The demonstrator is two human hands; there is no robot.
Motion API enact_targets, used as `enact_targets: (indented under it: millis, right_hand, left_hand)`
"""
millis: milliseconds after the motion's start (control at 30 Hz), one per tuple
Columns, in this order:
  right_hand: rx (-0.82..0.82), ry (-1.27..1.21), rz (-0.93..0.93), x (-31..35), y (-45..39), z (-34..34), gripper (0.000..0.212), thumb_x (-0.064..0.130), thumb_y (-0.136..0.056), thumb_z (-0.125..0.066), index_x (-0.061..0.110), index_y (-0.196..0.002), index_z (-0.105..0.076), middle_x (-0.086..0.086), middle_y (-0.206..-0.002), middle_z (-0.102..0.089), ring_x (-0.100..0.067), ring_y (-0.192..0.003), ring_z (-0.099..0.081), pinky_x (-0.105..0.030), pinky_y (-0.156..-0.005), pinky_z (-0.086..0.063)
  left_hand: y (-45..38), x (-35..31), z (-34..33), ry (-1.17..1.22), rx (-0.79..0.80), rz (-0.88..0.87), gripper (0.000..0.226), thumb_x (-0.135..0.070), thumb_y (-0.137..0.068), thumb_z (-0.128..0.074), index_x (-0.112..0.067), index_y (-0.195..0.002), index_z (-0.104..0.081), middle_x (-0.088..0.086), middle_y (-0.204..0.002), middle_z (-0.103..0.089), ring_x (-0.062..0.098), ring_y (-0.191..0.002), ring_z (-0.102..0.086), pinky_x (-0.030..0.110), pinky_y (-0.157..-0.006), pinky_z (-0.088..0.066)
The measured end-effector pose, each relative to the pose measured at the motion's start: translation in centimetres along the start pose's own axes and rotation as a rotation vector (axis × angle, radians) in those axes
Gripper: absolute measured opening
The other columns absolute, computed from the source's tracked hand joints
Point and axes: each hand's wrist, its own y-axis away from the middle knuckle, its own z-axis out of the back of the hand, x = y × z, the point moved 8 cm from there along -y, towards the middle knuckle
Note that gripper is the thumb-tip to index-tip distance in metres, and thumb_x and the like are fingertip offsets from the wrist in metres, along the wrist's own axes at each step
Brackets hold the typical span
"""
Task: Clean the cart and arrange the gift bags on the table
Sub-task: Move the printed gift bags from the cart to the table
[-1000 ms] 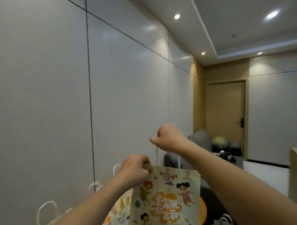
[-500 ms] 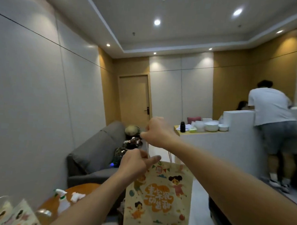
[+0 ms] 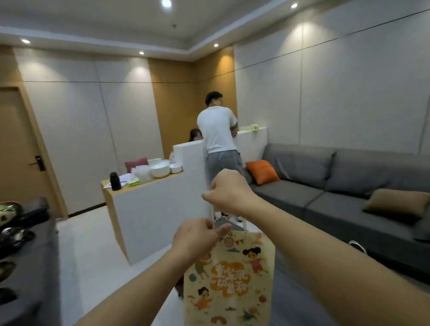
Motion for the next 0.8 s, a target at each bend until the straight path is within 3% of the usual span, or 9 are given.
enact_targets:
  millis: [67, 167, 267, 333, 433, 533, 667, 800]
  right_hand:
    - [-0.043, 0.0, -0.105, -5.0, -1.0, 0.5, 0.045, 0.021, -0.082, -0.067, 0.012, -0.047, -0.041, -0.001, -0.045, -0.037, -0.02, -0.048, -0.041, -0.032, -0.05, -0.036]
    - [-0.081, 0.044, -0.255, -12.2, -1.7, 0.9, 0.047, 0.028, -0.084, -0.068, 0.013, -0.047, -0.043, -0.001, -0.045, -0.04, -0.02, -0.049, -0.044, -0.031, -0.049, -0.037]
    - [-0.095, 0.064, -0.438, -18.9, -1.8, 1.2, 0.047, 0.036, -0.087, -0.068, 0.014, -0.051, -0.048, -0.001, -0.05, -0.044, -0.02, -0.053, -0.048, -0.035, -0.053, -0.044]
    - [-0.095, 0.07, -0.553, -22.8, -1.7, 1.3, 0.044, 0.038, -0.089, -0.068, 0.013, -0.055, -0.054, -0.002, -0.054, -0.048, -0.019, -0.055, -0.051, -0.036, -0.056, -0.048]
    - [-0.119, 0.097, -0.682, -27.7, -1.7, 1.7, 0.05, 0.038, -0.091, -0.067, 0.012, -0.052, -0.05, 0.0, -0.049, -0.042, -0.018, -0.051, -0.045, -0.032, -0.052, -0.041]
    - [-0.147, 0.121, -0.785, -31.8, -1.4, 2.1, 0.051, 0.041, -0.092, -0.067, 0.013, -0.052, -0.049, -0.001, -0.05, -0.04, -0.017, -0.05, -0.043, -0.03, -0.051, -0.038]
    - [-0.14, 0.154, -0.897, -36.8, -0.7, 1.8, 0.047, 0.044, -0.091, -0.066, 0.012, -0.058, -0.057, -0.005, -0.056, -0.049, -0.017, -0.053, -0.049, -0.029, -0.052, -0.04]
    - [-0.102, 0.165, -1.024, -42.4, 0.0, 0.1, 0.044, 0.041, -0.09, -0.066, 0.013, -0.057, -0.057, -0.003, -0.054, -0.054, -0.019, -0.054, -0.054, -0.03, -0.055, -0.045]
  left_hand:
    - [-3.4, -2.3, -3.9, -0.002, 0.073, -0.084, 0.059, -0.074, -0.088, -0.052, -0.018, -0.079, -0.07, -0.002, -0.071, -0.069, 0.012, -0.065, -0.066, 0.031, -0.062, -0.055]
    - [-7.9, -5.3, -10.0, -0.023, 0.213, -0.194, 0.062, -0.075, -0.088, -0.052, -0.017, -0.077, -0.072, -0.003, -0.064, -0.07, 0.007, -0.053, -0.065, 0.032, -0.057, -0.055]
    - [-11.4, -8.2, -16.1, -0.01, 0.36, -0.249, 0.055, -0.073, -0.088, -0.054, -0.022, -0.077, -0.069, -0.006, -0.063, -0.069, 0.002, -0.05, -0.064, 0.023, -0.051, -0.046]
    - [-13.3, -10.0, -19.9, -0.021, 0.415, -0.302, 0.052, -0.074, -0.088, -0.053, -0.025, -0.08, -0.067, -0.006, -0.068, -0.07, 0.003, -0.058, -0.066, 0.024, -0.057, -0.052]
    - [-15.8, -12.2, -24.5, -0.012, 0.441, -0.408, 0.056, -0.08, -0.084, -0.049, -0.027, -0.086, -0.067, -0.006, -0.074, -0.07, 0.007, -0.067, -0.068, 0.035, -0.067, -0.061]
    - [-17.6, -13.6, -28.3, 0.041, 0.49, -0.513, 0.075, -0.088, -0.075, -0.041, -0.029, -0.113, -0.064, -0.007, -0.094, -0.068, 0.012, -0.083, -0.068, 0.038, -0.068, -0.062]
    - [-20.3, -14.9, -31.6, 0.099, 0.578, -0.563, 0.064, -0.066, -0.089, -0.056, -0.029, -0.14, -0.05, -0.002, -0.13, -0.056, 0.019, -0.119, -0.054, 0.043, -0.094, -0.053]
    - [-23.8, -15.5, -34.5, 0.081, 0.622, -0.579, 0.058, -0.056, -0.09, -0.061, -0.028, -0.139, -0.05, -0.003, -0.134, -0.053, 0.019, -0.121, -0.051, 0.041, -0.097, -0.05]
